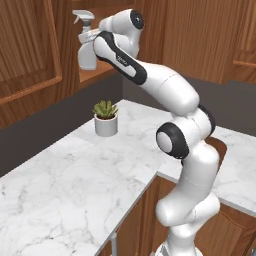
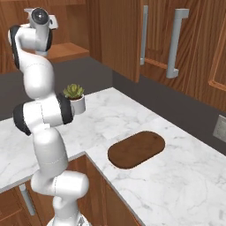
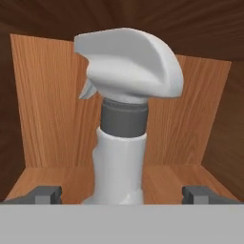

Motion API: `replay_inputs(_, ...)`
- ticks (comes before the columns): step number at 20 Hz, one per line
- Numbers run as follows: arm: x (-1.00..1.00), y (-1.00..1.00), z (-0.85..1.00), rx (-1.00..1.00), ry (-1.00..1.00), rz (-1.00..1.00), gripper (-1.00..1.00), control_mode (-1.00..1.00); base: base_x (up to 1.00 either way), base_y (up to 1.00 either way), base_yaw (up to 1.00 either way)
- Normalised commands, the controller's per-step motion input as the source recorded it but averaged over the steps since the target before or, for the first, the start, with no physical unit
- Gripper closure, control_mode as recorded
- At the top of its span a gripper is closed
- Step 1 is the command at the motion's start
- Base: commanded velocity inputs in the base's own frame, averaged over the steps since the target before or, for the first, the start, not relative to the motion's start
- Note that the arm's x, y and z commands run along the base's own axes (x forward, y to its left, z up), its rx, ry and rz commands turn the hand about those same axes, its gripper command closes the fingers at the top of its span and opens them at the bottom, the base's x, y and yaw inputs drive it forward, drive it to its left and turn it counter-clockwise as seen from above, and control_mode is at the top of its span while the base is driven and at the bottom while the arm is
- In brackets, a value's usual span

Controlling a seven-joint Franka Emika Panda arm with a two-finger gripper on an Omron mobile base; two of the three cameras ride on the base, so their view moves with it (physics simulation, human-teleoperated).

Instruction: Grab the spray bottle from the cabinet, then place it next to the cutting board for sanitizing. Then grab the dish brush from the countertop next to the sink and place it next to the cutting board.

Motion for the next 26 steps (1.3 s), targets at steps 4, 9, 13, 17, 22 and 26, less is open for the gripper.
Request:
replay_inputs(4,0.20,0.09,0.00,-0.01,0.00,0.00,-1.00,-1.00,0.00,0.00,0.00)
replay_inputs(9,0.17,0.28,0.00,-0.05,0.01,0.00,-1.00,-1.00,0.00,0.00,0.00)
replay_inputs(13,0.14,0.25,0.00,-0.04,0.03,0.00,1.00,-1.00,0.00,0.00,0.00)
replay_inputs(17,0.01,0.06,0.00,-0.01,0.00,0.00,1.00,-1.00,0.00,0.00,0.00)
replay_inputs(22,0.00,0.00,0.00,0.00,0.00,0.00,1.00,-1.00,0.00,0.00,0.00)
replay_inputs(26,-0.04,0.00,-0.04,0.02,0.00,0.00,1.00,-1.00,0.00,0.00,0.00)
